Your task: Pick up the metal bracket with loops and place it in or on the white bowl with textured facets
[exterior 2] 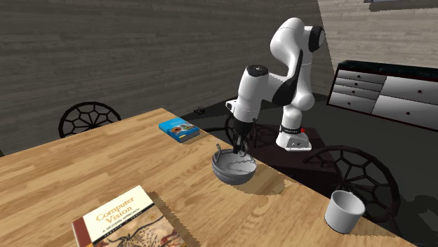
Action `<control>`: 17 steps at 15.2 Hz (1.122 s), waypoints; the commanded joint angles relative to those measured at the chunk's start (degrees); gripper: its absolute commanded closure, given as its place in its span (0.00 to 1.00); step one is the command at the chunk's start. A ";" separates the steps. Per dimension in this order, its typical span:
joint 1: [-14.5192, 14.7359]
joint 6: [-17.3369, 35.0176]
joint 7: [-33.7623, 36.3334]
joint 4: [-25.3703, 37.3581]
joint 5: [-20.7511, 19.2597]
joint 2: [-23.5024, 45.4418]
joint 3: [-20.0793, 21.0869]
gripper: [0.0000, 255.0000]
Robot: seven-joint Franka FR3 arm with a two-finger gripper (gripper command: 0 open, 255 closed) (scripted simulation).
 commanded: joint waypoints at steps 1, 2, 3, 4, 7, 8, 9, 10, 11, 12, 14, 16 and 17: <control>0.27 1.14 1.03 -0.56 -1.08 1.06 -0.09 1.00; 0.27 1.15 1.03 -0.57 -1.07 1.06 -0.09 1.00; 0.28 1.14 1.03 -0.56 -1.08 1.06 -0.10 1.00; 0.28 1.14 1.03 -0.56 -1.08 1.06 -0.10 1.00; 0.28 1.14 1.03 -0.56 -1.08 1.06 -0.10 1.00; 0.28 1.14 1.03 -0.56 -1.08 1.06 -0.10 1.00; 0.28 1.14 1.03 -0.56 -1.08 1.06 -0.10 1.00; 0.28 1.14 1.03 -0.56 -1.07 1.06 -0.10 0.00; 0.27 1.14 1.03 -0.56 -1.07 1.06 -0.10 0.00; 0.28 1.14 1.03 -0.56 -1.07 1.06 -0.10 0.00; 0.28 1.14 1.03 -0.56 -1.07 1.06 -0.10 0.00; 0.23 -0.45 0.29 0.41 0.05 0.02 0.20 0.00; 0.20 -2.08 -0.39 1.47 1.08 -0.93 0.46 0.00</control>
